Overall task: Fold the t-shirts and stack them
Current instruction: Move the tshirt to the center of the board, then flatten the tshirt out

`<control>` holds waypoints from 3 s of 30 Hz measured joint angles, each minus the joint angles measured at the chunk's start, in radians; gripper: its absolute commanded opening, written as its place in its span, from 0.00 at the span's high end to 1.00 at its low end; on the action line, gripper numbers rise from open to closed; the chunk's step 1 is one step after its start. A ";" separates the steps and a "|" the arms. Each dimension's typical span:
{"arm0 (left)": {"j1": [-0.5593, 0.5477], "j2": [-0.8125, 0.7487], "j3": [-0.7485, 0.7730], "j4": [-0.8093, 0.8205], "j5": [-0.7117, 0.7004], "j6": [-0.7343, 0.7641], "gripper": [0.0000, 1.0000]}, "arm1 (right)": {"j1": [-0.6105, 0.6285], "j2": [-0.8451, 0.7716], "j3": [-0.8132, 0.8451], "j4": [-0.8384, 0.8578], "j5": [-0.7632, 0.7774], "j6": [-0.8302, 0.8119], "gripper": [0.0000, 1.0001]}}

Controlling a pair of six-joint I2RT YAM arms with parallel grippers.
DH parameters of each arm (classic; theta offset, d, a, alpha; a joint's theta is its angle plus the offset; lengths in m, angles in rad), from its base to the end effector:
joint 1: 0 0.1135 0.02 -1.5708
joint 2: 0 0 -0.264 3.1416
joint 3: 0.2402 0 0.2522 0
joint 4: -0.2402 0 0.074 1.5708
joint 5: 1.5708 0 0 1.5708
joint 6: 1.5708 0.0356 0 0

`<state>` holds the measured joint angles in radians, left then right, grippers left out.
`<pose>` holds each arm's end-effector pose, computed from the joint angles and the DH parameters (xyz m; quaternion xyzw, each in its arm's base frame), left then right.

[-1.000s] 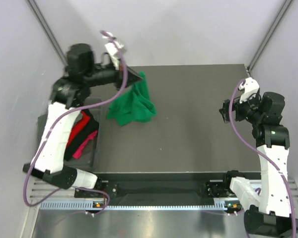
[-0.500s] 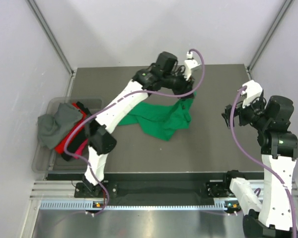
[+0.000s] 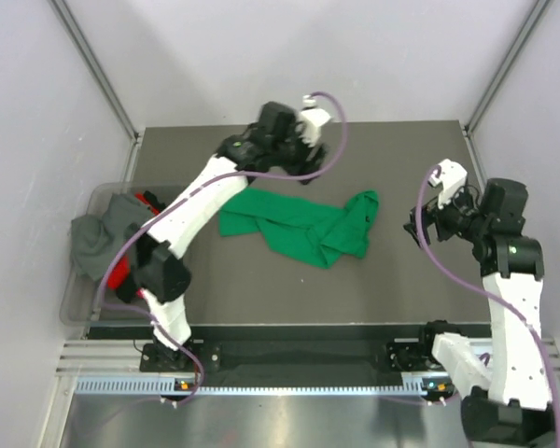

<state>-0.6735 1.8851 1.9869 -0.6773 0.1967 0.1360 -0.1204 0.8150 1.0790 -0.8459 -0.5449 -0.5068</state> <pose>0.3322 -0.2740 0.3899 0.3874 0.7853 -0.2093 0.4351 0.1482 0.0007 0.3701 -0.2881 0.8075 0.0843 0.5078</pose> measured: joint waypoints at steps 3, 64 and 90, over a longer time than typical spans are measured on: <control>0.106 -0.148 -0.196 -0.005 -0.037 0.009 0.31 | 0.069 0.117 -0.001 0.035 0.000 -0.027 0.09; 0.497 -0.533 -0.646 0.027 0.163 -0.085 0.32 | 0.388 0.836 0.013 0.067 0.170 -0.084 1.00; 0.394 -0.027 -0.440 -0.171 -0.200 0.234 0.42 | -0.054 0.323 -0.305 -0.098 0.531 -0.441 0.95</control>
<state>-0.2794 1.8584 1.5471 -0.8486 -0.0029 0.3698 -0.1741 1.1385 0.7742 -0.9436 -0.0135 -0.9482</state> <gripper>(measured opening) 0.580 0.018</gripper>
